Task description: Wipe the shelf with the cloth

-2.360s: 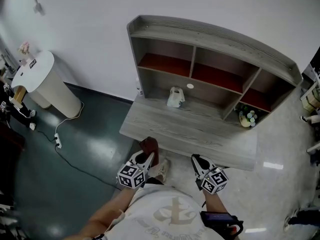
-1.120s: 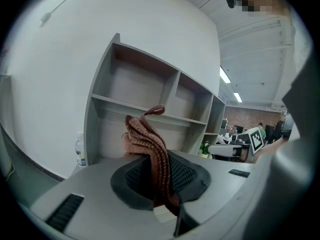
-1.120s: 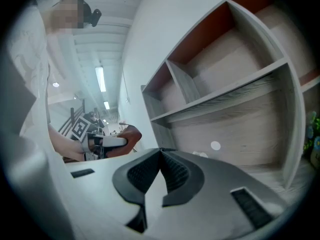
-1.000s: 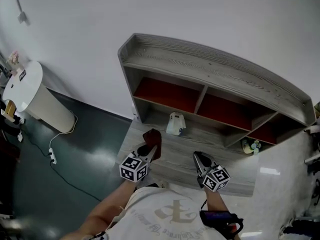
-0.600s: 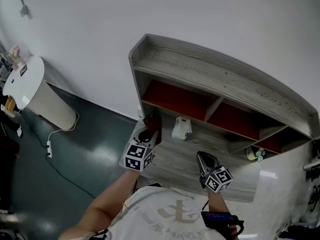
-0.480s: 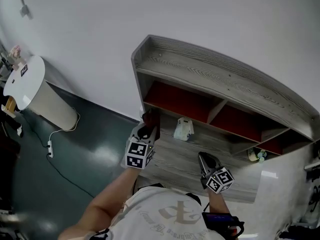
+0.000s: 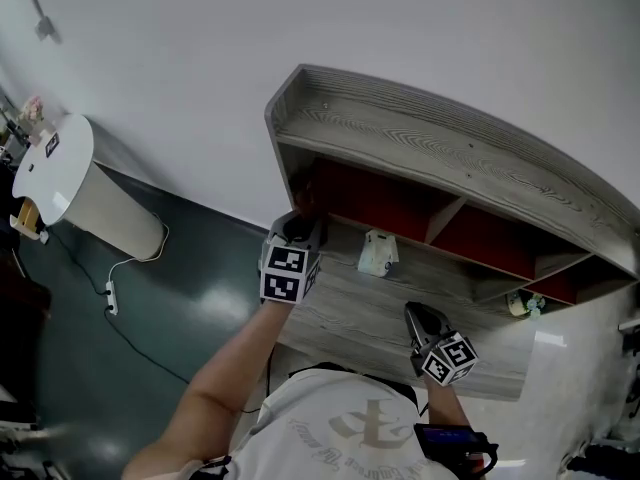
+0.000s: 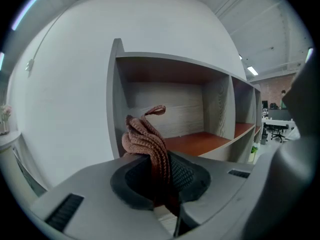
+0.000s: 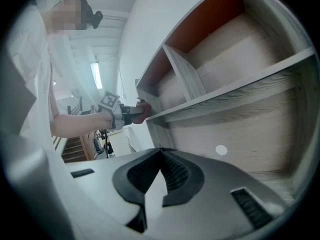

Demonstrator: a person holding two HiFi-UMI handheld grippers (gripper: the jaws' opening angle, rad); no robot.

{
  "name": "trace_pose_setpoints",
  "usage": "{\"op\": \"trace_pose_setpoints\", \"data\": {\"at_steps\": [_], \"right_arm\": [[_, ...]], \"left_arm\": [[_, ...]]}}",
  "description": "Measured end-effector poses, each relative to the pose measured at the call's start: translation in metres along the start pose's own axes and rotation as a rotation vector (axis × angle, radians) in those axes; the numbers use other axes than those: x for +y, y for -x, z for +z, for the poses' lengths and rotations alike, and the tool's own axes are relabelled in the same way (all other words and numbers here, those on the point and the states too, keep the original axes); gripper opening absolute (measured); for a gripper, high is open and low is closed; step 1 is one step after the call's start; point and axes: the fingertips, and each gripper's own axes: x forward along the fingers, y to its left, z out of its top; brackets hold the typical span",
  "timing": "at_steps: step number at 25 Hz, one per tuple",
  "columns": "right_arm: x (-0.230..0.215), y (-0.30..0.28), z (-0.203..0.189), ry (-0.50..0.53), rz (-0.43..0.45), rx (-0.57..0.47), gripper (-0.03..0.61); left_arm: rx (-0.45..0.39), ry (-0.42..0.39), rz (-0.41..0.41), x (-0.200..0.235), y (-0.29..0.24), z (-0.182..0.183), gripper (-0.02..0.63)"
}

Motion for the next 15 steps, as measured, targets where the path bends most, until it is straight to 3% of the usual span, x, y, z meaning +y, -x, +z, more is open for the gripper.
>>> {"op": "trace_pose_setpoints", "data": {"at_steps": [8,15], "right_arm": [[-0.010,0.009,0.009,-0.011,0.014,-0.022,0.005],[-0.029,0.024,0.007,-0.048,0.004,-0.042,0.005]], "left_arm": [[0.134,-0.153,0.120,0.012,-0.042,0.021,0.069],[0.256,-0.217,0.205,0.021,-0.075,0.022,0.069]]}}
